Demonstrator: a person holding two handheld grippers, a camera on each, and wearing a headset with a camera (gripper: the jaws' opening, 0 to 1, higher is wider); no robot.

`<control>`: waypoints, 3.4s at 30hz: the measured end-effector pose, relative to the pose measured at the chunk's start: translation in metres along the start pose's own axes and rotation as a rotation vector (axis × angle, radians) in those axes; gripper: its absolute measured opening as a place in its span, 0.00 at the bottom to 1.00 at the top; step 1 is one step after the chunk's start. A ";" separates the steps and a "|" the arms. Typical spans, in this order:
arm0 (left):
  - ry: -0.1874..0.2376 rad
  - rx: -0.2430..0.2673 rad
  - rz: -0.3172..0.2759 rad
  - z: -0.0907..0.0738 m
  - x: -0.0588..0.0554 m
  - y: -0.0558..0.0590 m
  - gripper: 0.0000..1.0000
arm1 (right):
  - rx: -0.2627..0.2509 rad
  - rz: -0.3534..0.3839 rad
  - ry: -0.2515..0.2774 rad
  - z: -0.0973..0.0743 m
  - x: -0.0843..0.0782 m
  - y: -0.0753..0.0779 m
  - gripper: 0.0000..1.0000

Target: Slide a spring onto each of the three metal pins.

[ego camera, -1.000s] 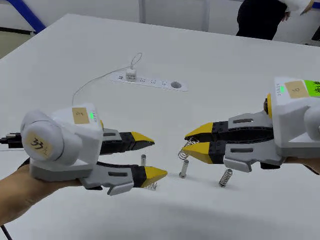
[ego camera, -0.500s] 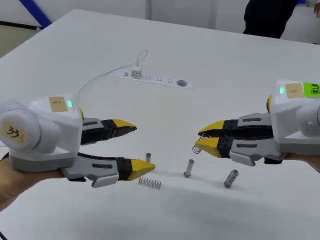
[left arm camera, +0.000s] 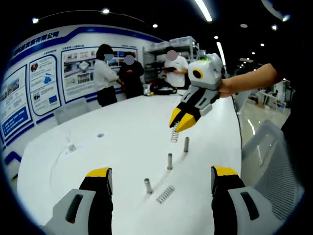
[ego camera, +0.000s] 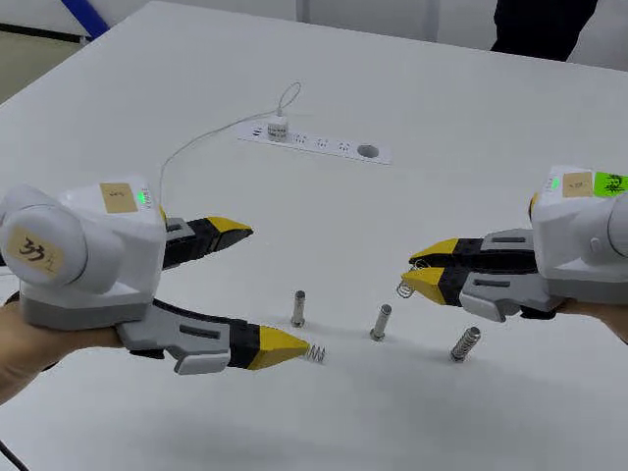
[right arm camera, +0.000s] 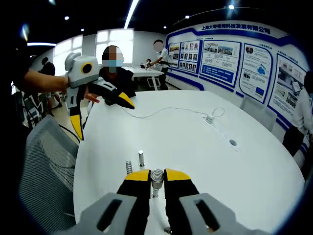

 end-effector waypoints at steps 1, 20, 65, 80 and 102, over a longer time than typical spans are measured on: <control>-0.003 0.002 -0.003 0.000 -0.001 -0.001 0.87 | 0.001 0.004 -0.004 0.002 -0.001 0.000 0.11; -0.017 0.019 -0.034 0.001 -0.013 -0.006 0.95 | 0.011 0.050 -0.055 0.025 -0.021 -0.001 0.11; -0.031 0.016 -0.039 0.003 -0.014 -0.005 0.93 | 0.047 -0.026 -0.166 0.051 -0.049 -0.014 0.11; -0.037 0.013 -0.050 0.003 -0.017 -0.005 0.93 | 0.051 -0.047 -0.218 0.057 -0.060 -0.017 0.11; -0.038 0.019 -0.045 0.001 -0.017 -0.006 0.92 | 0.049 -0.046 -0.258 0.059 -0.066 -0.020 0.11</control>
Point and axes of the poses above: the centre of the closed fingertips' face, and the gripper's own axes: z roughly forward along the fingers, y roughly to its right, x roughly out of its top, the point moved 4 cm from there along -z, roughly backward along the fingers, and after that the axes turned 11 degrees about -x, right-handed, at the moved point
